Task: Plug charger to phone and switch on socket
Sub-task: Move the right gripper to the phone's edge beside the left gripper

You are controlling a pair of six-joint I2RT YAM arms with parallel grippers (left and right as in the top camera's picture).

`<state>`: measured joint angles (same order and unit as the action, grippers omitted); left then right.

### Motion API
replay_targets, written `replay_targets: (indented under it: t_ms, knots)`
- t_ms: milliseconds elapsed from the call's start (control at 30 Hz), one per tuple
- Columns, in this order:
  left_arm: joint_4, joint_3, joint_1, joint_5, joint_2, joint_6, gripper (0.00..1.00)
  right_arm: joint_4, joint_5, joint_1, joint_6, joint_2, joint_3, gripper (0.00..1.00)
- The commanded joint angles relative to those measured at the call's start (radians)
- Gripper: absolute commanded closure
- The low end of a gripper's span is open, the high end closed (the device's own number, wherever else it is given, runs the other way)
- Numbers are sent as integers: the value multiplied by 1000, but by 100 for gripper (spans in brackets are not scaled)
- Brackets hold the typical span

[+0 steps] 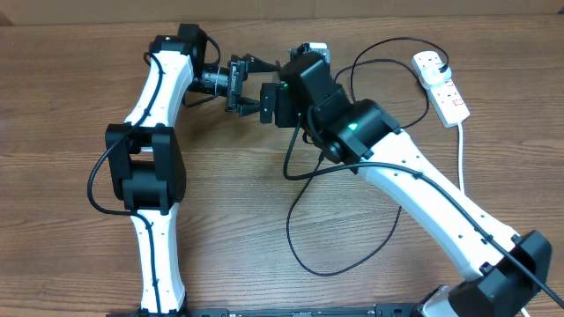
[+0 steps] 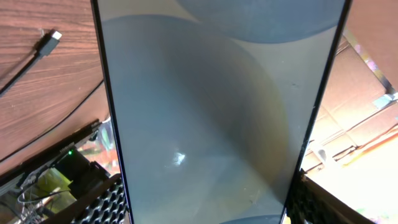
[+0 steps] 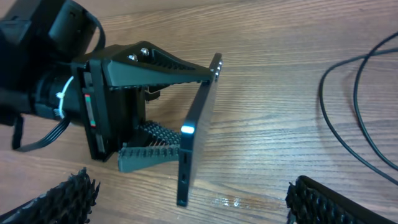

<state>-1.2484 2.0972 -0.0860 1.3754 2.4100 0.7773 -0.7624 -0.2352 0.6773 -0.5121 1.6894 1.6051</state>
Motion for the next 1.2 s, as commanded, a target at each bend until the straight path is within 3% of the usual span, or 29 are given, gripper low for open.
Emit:
replay_targets:
  t_ms: [0, 400, 633, 833, 933, 1167]
  knots:
    - [0, 26, -11, 50, 2, 13, 32, 6, -87, 4, -72, 39, 19, 0]
    - [0, 26, -27, 58, 2, 24, 32, 29, -93, 4, -95, 103, 19, 12]
    - [0, 26, -29, 58, 2, 24, 31, 48, -94, 4, -93, 119, 19, 32]
    - [0, 26, -38, 57, 2, 23, 31, 51, -109, 4, -85, 122, 18, 33]
    - [1, 26, -42, 57, 2, 18, 31, 51, -129, 4, -85, 122, 18, 42]
    - [1, 26, -45, 58, 2, -23, 31, 51, -132, 4, -83, 122, 18, 43]
